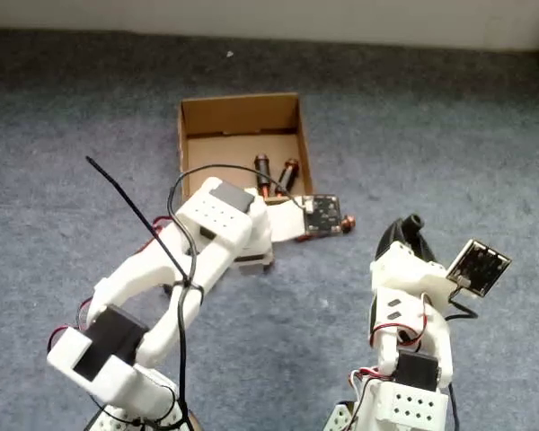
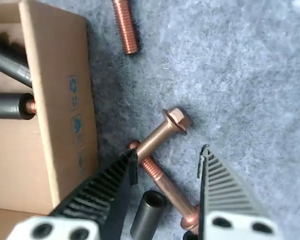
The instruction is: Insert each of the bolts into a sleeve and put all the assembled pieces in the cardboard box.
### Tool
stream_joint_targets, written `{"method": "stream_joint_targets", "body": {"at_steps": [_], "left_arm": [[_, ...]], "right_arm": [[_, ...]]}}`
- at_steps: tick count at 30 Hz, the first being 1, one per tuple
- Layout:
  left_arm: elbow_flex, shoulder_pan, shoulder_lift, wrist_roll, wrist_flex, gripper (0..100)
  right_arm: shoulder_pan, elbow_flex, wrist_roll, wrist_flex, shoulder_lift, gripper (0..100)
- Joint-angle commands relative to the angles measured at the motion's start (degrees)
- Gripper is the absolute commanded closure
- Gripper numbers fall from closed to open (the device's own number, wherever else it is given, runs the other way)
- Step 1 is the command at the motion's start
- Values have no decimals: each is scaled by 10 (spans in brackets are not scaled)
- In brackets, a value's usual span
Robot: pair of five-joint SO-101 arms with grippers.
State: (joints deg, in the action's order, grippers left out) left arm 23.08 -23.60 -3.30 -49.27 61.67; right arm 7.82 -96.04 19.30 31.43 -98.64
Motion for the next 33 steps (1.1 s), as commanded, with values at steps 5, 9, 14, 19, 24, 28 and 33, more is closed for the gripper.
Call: {"method": "stream_joint_targets", "body": {"at_steps": [5, 9, 14, 19, 24, 28, 33], "left_arm": [[-69, -5, -53, -6, 4, 783], [-93, 0, -87, -6, 4, 783], [-124, 2, -126, -6, 4, 783], [-156, 2, -160, -6, 4, 791], [-169, -9, -174, -4, 4, 870], [-165, -22, -173, -3, 4, 896], [-165, -31, -172, -1, 7, 930]], "right_arm": [[3, -19, -7, -10, -11, 989], [3, -19, -7, -10, -11, 989], [3, -20, -7, -10, -11, 989], [3, -21, -7, -10, -11, 989], [3, -21, -7, -10, -11, 989], [3, -21, -7, -10, -11, 989], [3, -21, -7, -10, -11, 989]]}}
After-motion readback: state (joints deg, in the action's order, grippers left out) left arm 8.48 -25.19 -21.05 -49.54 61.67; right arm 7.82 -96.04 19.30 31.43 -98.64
